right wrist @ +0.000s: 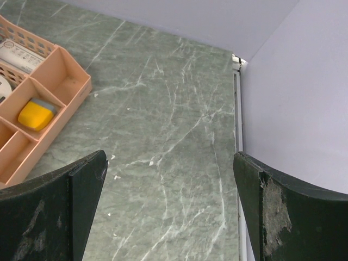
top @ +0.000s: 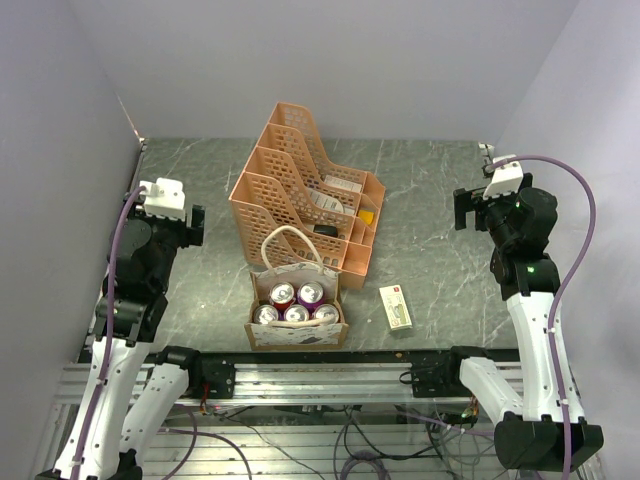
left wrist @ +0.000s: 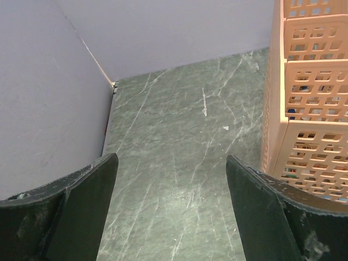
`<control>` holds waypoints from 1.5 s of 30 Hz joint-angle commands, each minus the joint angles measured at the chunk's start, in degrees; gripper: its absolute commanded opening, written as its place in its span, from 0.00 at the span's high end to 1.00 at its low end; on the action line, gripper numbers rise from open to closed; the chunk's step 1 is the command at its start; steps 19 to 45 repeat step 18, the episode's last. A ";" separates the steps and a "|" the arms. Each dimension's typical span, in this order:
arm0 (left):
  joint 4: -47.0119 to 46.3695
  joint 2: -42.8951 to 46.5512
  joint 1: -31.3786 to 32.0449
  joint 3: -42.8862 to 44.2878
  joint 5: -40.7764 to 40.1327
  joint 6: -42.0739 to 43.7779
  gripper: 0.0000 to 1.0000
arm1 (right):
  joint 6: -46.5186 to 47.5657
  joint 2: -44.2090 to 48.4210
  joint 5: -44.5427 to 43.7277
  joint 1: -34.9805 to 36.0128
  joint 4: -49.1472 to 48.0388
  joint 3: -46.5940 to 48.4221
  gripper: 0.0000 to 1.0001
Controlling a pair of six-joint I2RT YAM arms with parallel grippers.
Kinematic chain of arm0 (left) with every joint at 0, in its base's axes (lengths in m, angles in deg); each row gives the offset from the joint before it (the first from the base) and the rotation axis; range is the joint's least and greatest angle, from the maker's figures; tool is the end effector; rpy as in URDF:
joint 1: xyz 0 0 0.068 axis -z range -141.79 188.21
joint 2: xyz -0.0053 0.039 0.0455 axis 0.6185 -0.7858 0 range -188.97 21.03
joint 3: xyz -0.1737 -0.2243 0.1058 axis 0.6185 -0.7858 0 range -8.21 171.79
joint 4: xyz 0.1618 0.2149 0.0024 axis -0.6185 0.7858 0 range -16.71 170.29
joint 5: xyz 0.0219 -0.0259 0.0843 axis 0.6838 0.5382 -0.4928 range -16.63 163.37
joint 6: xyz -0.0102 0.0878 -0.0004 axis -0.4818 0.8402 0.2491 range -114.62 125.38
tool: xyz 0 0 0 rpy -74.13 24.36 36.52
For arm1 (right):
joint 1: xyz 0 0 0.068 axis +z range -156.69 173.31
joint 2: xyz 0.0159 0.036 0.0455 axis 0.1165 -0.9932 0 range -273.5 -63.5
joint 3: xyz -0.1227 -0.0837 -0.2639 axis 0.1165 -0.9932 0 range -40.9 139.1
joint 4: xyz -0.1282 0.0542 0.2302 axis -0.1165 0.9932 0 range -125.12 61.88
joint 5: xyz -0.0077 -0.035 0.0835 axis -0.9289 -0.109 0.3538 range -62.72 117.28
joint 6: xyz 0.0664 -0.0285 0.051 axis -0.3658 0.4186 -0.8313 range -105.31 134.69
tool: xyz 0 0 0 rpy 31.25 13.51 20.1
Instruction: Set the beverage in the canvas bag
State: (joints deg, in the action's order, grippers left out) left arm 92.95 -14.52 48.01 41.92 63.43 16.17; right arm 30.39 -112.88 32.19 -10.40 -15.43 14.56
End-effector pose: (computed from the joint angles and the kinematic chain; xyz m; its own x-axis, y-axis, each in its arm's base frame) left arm 0.1605 -0.0139 0.3934 -0.0859 0.2020 -0.9756 0.0147 0.9794 0.2015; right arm 0.2213 -0.0076 0.3879 -0.2212 -0.2558 -0.9411 -0.0814 0.9665 -0.2435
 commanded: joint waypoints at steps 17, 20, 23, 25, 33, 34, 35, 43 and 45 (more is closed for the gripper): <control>-0.33 0.48 -0.85 -0.51 1.36 0.66 0.11 | 0.75 0.42 0.93 -0.43 0.09 -0.38 0.00; -0.30 0.56 -0.84 -0.43 1.29 0.64 0.10 | 0.79 0.47 0.80 -0.55 0.17 -0.36 0.00; -0.30 0.56 -0.84 -0.43 1.29 0.64 0.10 | 0.79 0.47 0.80 -0.55 0.17 -0.36 0.00; -0.30 0.56 -0.84 -0.43 1.29 0.64 0.10 | 0.79 0.47 0.80 -0.55 0.17 -0.36 0.00; -0.30 0.56 -0.84 -0.43 1.29 0.64 0.10 | 0.79 0.47 0.80 -0.55 0.17 -0.36 0.00; -0.30 0.56 -0.84 -0.43 1.29 0.64 0.10 | 0.79 0.47 0.80 -0.55 0.17 -0.36 0.00; -0.30 0.56 -0.84 -0.43 1.29 0.64 0.10 | 0.79 0.47 0.80 -0.55 0.17 -0.36 0.00; -0.30 0.56 -0.84 -0.43 1.29 0.64 0.10 | 0.79 0.47 0.80 -0.55 0.17 -0.36 0.00; -0.30 0.56 -0.84 -0.43 1.29 0.64 0.10 | 0.79 0.47 0.80 -0.55 0.17 -0.36 0.00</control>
